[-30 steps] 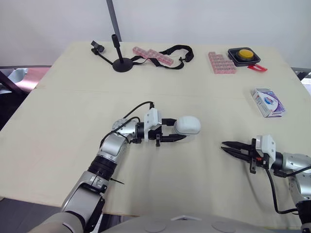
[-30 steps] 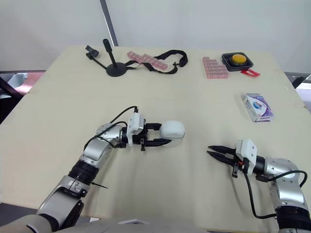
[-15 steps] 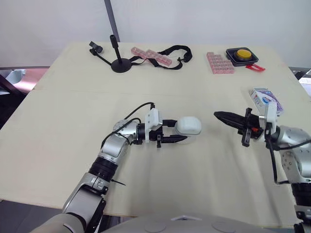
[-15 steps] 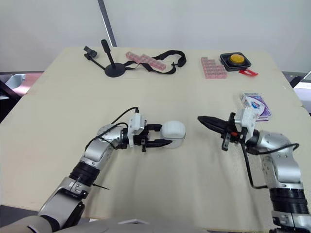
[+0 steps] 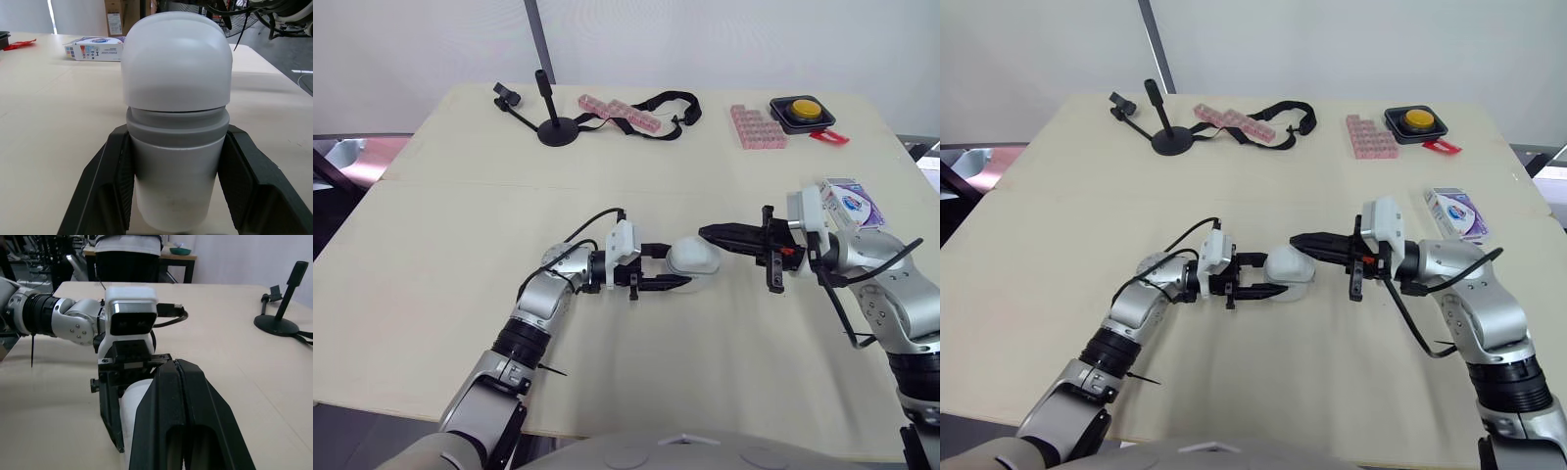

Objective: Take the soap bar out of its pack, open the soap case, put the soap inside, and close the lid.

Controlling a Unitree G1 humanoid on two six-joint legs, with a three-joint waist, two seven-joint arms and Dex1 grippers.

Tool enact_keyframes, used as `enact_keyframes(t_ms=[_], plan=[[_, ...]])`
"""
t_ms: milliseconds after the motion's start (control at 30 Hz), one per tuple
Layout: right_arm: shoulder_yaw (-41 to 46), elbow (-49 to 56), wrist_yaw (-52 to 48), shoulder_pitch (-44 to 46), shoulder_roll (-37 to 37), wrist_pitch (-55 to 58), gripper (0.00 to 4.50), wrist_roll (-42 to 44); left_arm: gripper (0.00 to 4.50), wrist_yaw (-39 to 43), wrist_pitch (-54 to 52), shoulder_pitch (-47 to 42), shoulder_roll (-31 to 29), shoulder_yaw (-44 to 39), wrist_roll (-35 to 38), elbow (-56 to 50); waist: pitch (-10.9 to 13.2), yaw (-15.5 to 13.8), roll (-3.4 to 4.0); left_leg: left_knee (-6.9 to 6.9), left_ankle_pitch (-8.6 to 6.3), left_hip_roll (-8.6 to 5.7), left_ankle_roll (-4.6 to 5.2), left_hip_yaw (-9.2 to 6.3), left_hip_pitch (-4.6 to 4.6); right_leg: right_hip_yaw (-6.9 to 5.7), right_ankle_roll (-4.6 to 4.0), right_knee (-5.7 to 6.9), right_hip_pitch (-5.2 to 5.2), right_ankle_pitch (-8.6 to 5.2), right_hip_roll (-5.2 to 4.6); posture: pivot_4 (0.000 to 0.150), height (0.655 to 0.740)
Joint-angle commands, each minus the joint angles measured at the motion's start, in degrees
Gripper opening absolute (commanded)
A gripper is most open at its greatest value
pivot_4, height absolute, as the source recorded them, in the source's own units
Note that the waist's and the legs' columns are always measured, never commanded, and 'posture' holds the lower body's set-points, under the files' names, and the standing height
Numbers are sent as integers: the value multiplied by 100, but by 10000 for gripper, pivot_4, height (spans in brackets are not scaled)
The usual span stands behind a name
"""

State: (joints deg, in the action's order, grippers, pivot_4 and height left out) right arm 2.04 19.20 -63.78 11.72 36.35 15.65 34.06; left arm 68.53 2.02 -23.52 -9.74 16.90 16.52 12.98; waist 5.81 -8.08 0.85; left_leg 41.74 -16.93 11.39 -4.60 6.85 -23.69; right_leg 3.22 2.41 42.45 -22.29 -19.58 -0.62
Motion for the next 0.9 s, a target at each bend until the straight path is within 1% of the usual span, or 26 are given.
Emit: enact_keyframes(t_ms=[33, 333, 533, 900], plan=[[45, 134, -20, -28, 29, -104, 295, 6, 18577, -16, 83, -31, 21, -45, 80, -174, 0, 5, 0, 0, 0, 0, 0, 0, 0, 0, 0, -1, 0, 0, 0, 1500, 7143], [-163, -55, -229, -172, 71, -288, 295, -260, 18577, -35, 92, -64, 11, -54, 55, -154, 0, 18, 0, -2, 0, 0, 0, 0, 1, 0, 0, -2, 0, 0, 0, 1500, 7143], [-373, -276, -164, -74, 92, -295, 295, -578, 18577, -62, 89, -57, 4, -56, 47, -177, 0, 43, 0, -2, 1, 0, -1, 1, 9, 1, 0, -5, 4, 0, -1, 1500, 7143], [-751, -284, -252, 143, 159, -203, 295, -743, 18577, -80, 90, -52, -56, -60, 51, -191, 0, 66, 0, -9, 3, 1, -5, 1, 23, 4, 0, -22, 16, 0, -1, 1500, 7143]])
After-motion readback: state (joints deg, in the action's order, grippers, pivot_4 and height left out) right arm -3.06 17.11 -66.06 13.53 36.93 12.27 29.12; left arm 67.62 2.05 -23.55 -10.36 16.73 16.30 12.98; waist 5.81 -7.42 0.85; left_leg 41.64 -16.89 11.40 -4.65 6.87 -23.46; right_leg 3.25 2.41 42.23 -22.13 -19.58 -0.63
